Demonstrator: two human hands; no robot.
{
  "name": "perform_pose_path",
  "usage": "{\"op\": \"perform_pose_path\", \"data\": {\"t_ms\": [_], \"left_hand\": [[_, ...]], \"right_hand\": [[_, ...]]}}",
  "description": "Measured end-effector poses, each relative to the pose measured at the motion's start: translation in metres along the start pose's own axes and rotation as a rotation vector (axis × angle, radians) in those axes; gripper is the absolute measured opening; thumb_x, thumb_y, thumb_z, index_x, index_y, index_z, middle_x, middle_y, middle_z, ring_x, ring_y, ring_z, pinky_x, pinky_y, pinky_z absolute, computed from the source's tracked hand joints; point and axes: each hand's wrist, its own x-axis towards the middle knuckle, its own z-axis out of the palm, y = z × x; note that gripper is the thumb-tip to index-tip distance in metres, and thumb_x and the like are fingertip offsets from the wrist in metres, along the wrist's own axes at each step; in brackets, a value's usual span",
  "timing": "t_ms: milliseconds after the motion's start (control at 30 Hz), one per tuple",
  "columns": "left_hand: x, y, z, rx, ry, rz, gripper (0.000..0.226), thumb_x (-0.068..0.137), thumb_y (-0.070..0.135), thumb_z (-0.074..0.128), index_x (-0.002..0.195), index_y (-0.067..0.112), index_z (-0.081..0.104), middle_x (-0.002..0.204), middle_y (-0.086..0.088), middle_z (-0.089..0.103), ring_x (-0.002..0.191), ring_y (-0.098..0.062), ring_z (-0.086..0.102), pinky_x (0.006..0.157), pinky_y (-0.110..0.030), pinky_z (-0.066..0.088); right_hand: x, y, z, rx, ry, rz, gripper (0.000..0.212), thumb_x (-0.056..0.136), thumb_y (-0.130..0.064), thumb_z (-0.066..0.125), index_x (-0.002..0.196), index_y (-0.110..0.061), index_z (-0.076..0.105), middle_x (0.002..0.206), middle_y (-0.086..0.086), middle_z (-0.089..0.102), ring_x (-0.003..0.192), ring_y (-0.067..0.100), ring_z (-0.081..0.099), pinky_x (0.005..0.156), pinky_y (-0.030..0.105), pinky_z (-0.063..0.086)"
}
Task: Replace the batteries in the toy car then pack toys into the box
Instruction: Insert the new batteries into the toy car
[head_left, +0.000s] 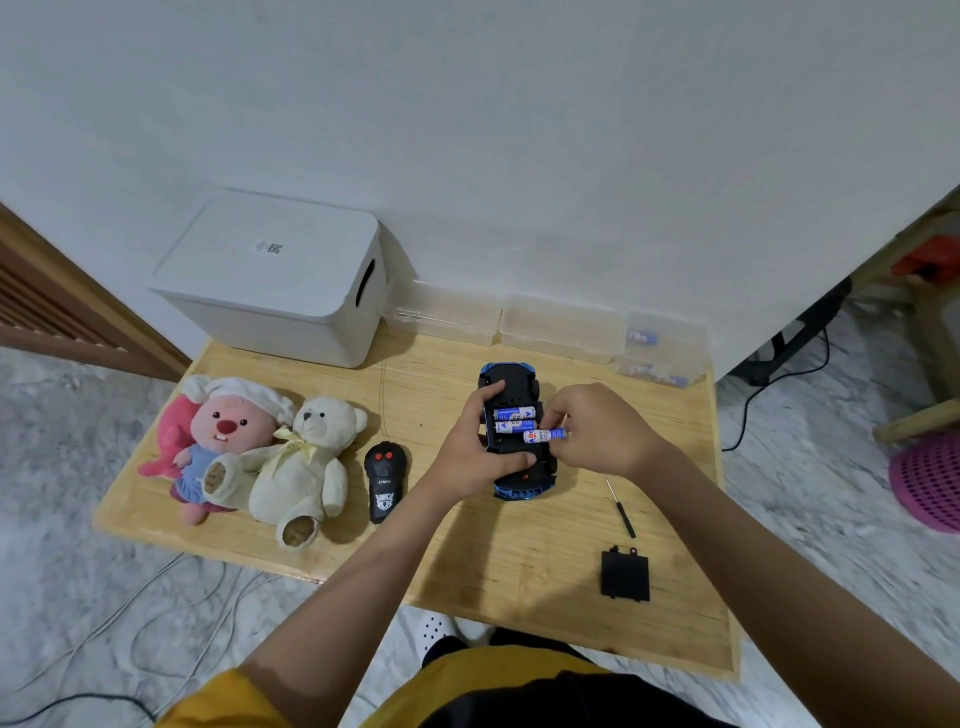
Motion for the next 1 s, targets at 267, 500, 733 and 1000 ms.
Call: {"op": "perform_pose_path", "data": {"t_ms": [267,500,733,1000], "left_hand": [[0.003,-0.001,0.001,0.01,0.004,-0.002,0.085,0.071,0.001,0.08,0.137,0.03,0.035,0.117,0.008,0.056,0.088,0.006,0.06,0.076,-0.015,0.052],[0.002,0.002,0.004,-0.008,0.032,0.006,0.089,0.069,-0.002,0.08,0.139,0.027,0.034,0.112,0.014,0.051,0.089,0.004,0.06,0.069,-0.011,0.05],[-0.001,-0.001,0.007,-0.017,0.036,0.039,0.1,0.065,-0.006,0.082,0.143,0.023,0.025,0.118,0.013,0.052,0.09,0.014,0.059,0.076,-0.01,0.049],[-0.001,0.006,0.009,0.025,0.153,0.118,0.094,0.059,0.004,0.089,0.134,0.032,0.04,0.112,0.014,0.057,0.098,-0.01,0.062,0.087,-0.025,0.053]], "right_hand": [[-0.004,-0.007,0.001,0.31,0.113,-0.088,0.035,0.075,-0.003,0.065,0.102,-0.025,0.063,0.081,-0.007,0.06,0.066,0.016,0.064,0.068,0.032,0.053],[-0.004,-0.008,0.016,0.421,0.313,0.038,0.019,0.073,-0.011,0.077,0.091,-0.013,0.07,0.08,-0.003,0.068,0.073,0.012,0.066,0.071,0.029,0.055],[-0.003,-0.008,0.024,0.349,0.427,-0.017,0.016,0.077,-0.016,0.075,0.09,-0.006,0.075,0.082,0.008,0.068,0.073,0.021,0.065,0.071,0.041,0.055],[-0.002,-0.008,0.024,0.476,0.504,0.083,0.01,0.072,-0.011,0.08,0.078,-0.008,0.073,0.082,0.008,0.067,0.069,0.016,0.065,0.071,0.034,0.057]]}}
